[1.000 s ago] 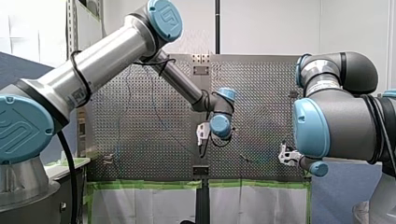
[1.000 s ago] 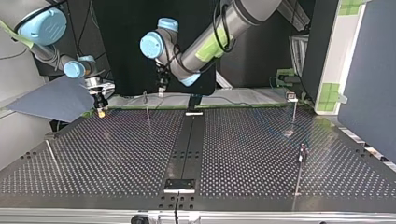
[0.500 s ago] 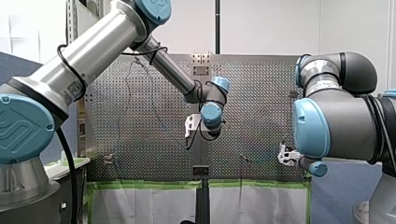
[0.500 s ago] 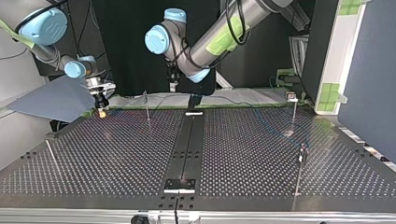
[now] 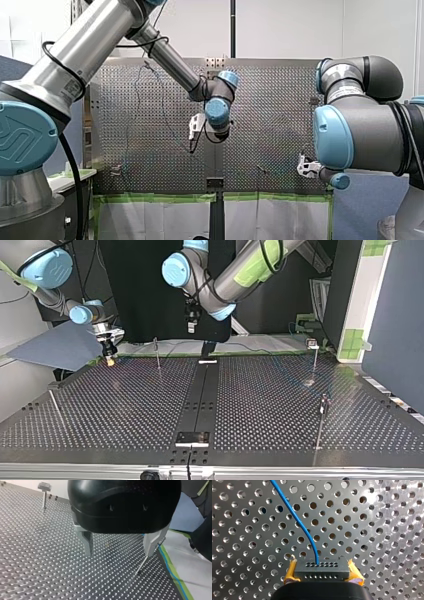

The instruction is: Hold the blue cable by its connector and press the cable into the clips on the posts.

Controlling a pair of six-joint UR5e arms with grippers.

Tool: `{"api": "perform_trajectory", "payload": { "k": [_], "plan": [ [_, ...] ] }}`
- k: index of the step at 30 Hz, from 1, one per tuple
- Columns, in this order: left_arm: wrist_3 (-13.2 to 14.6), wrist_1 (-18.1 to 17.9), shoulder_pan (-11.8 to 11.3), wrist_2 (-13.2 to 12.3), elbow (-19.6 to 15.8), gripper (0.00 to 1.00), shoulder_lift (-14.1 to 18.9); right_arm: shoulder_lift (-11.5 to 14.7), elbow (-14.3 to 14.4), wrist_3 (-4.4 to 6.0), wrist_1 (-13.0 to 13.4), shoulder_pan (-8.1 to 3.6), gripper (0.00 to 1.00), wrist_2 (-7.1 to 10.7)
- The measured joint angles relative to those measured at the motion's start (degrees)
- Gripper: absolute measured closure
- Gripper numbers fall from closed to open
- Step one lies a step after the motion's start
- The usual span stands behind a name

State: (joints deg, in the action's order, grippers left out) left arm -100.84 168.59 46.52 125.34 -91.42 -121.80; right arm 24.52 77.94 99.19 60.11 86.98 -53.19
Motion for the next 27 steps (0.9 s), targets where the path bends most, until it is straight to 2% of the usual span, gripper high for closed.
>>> {"api": "perform_trajectory", "payload": {
  "k": [11, 17, 20, 27],
  "plan": [
    [-2.33, -5.73, -0.26, -1.33, -5.94, 0.00, 5.93, -0.01, 0.00, -0.09, 0.02, 0.06, 0.98, -0.03],
    [-2.35, -8.54, -0.27, -1.35, -8.75, 0.00, 8.74, 0.02, -0.01, -1.06, -0.39, 0.00, 0.98, -0.20],
    [-2.38, -10.00, -0.38, -1.33, -10.24, 0.00, 10.22, 0.21, -0.01, -1.98, -1.26, -0.19, 0.98, -0.49],
    [-2.41, -13.37, -0.69, -1.22, -13.61, 0.00, 13.59, 2.71, 0.09, -5.47, -4.71, -0.33, 0.98, -0.85]
  ]
}}
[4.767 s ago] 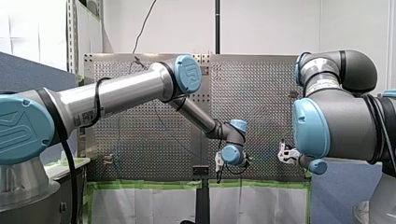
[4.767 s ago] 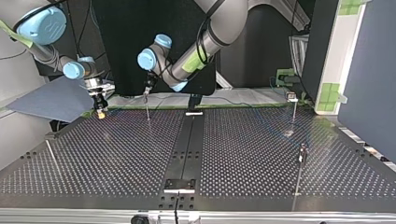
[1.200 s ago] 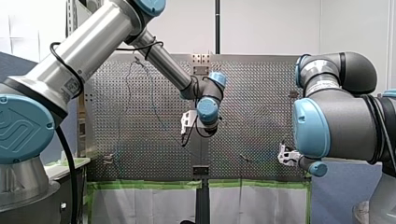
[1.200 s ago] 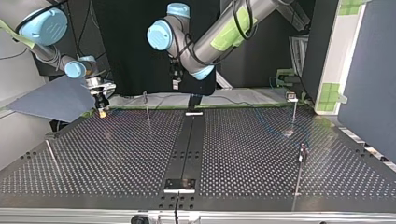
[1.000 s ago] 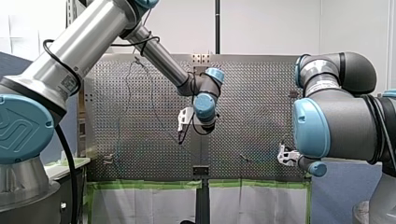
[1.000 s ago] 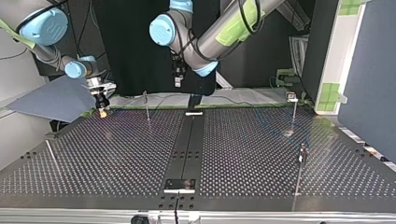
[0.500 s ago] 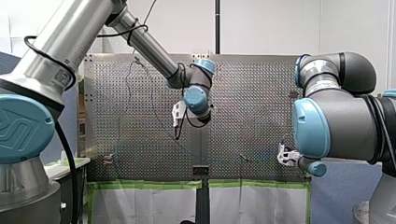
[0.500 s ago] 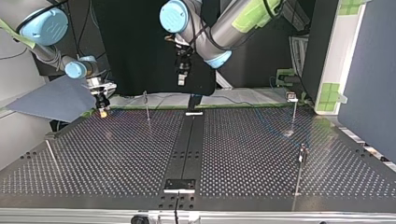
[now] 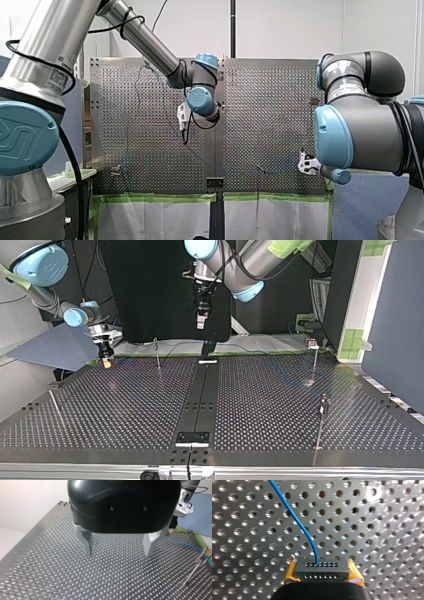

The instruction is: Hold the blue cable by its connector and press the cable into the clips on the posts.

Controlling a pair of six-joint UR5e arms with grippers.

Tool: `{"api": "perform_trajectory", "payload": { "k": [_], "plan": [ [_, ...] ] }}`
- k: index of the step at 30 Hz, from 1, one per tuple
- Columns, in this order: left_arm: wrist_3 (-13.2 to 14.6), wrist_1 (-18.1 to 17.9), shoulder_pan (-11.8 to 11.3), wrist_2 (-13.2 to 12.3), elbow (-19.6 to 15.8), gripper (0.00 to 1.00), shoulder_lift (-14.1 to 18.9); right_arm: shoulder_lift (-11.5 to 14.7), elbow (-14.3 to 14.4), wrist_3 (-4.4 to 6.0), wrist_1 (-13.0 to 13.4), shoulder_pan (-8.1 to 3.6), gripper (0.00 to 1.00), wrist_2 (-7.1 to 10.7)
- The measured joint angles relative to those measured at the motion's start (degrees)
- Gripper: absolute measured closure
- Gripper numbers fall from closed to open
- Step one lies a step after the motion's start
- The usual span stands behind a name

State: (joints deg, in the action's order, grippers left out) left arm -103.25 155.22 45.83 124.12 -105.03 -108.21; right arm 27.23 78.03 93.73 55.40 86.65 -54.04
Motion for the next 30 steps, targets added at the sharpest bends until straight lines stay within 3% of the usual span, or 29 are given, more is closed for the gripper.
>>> {"api": "perform_trajectory", "payload": {
  "k": [7, 18, 24, 27, 30],
  "plan": [
    [-0.31, -3.31, -0.08, 0.11, -3.30, 0.00, 0.81, 3.02, 0.48, -3.10, -3.10, 0.42, 0.98, -0.12],
    [-1.50, -8.75, -0.12, 0.06, -8.74, 0.00, -4.28, 8.20, 0.77, -8.28, -8.29, 2.03, 0.98, -0.54],
    [-1.15, -11.76, -0.35, -0.32, -11.72, 0.00, -7.28, 9.52, 0.77, -11.14, -10.98, 2.88, 0.98, -1.08],
    [-1.02, -12.98, -0.42, -0.33, -12.96, 0.00, -8.52, 9.57, 0.78, -12.16, -11.66, 3.08, 0.98, -1.39],
    [-1.00, -13.52, -0.44, -0.34, -13.50, 0.00, -9.05, 9.51, 0.77, -12.53, -11.95, 3.25, 0.98, -1.67]
  ]
}}
